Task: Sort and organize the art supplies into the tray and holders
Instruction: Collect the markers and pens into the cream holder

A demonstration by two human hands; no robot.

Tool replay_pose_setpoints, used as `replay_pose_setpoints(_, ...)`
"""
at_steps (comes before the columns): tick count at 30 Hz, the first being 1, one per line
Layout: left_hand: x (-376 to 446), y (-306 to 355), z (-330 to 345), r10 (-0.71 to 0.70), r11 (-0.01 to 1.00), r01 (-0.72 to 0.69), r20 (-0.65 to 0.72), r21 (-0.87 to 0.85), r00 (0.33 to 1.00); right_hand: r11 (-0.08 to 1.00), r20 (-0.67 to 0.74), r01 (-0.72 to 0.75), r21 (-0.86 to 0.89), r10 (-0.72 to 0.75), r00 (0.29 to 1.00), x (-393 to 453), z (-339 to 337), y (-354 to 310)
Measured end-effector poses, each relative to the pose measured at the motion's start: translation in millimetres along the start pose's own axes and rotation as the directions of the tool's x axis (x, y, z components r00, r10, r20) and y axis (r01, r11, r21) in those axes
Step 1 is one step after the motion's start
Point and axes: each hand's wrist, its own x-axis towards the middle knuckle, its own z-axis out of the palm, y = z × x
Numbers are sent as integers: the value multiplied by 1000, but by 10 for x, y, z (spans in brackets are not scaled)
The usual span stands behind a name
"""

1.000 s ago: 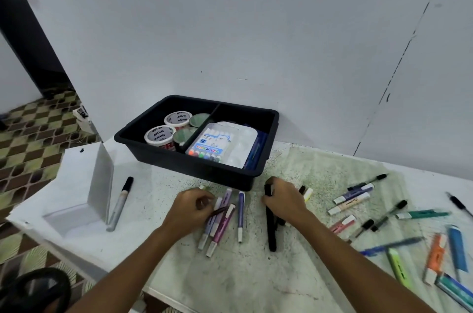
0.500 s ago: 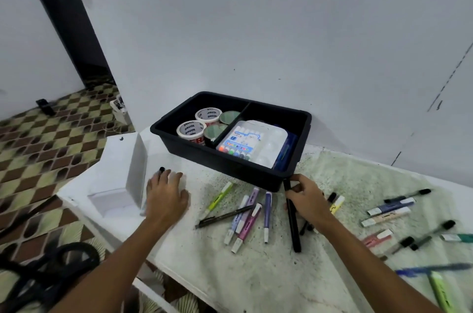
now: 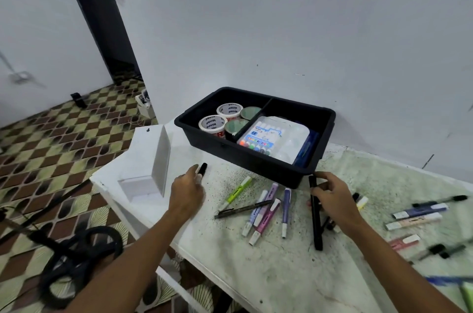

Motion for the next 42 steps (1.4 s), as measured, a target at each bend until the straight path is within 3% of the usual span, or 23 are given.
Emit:
replay_pose_setpoints(4, 10, 161, -97, -138, 950, 141, 32, -278, 990, 1000, 7, -10, 27, 10, 1000, -43, -73, -21)
replay_pose_setpoints(8, -46, 495, -328, -174, 723, 258, 193, -641, 966, 999, 2, -2, 52, 2, 1000, -61, -161, -74)
replay_pose_setpoints(10, -80, 674, -432, -106, 646, 270, 267, -714, 958, 997, 9, 2, 77, -3, 1000, -71, -209, -99)
replay_pose_setpoints(16, -153, 1346, -477, 227, 655, 116, 341, -746, 912, 991, 14, 46, 126, -48, 999, -191, -491, -217)
replay_pose_setpoints(19, -152, 1716, -296, 358, 636, 66, 370, -769, 857, 979, -13, 80, 190, -79, 997, -348, -793, -292)
replay_pose_setpoints(24, -247, 2549, 134, 523, 591, 14, 397, -806, 754, 986, -162, 135, 99, -118, 980, -671, -1450, -402)
replay_pose_setpoints(29, -556, 3541, 438, 689, 521, -22, 406, -853, 601, 978, -324, 157, 139, -105, 940, -1195, -2187, -579)
replay_pose_setpoints(34, -1121, 4485, 544, 855, 377, -99, 305, -921, 419, 982, -514, 181, 47, -131, 847, -1869, -2787, -689)
replay_pose_setpoints(42, -2197, 5531, 579, 974, 102, -120, 75, -987, 214, 962, -807, 71, -265, -261, 529, -2914, -3470, -733)
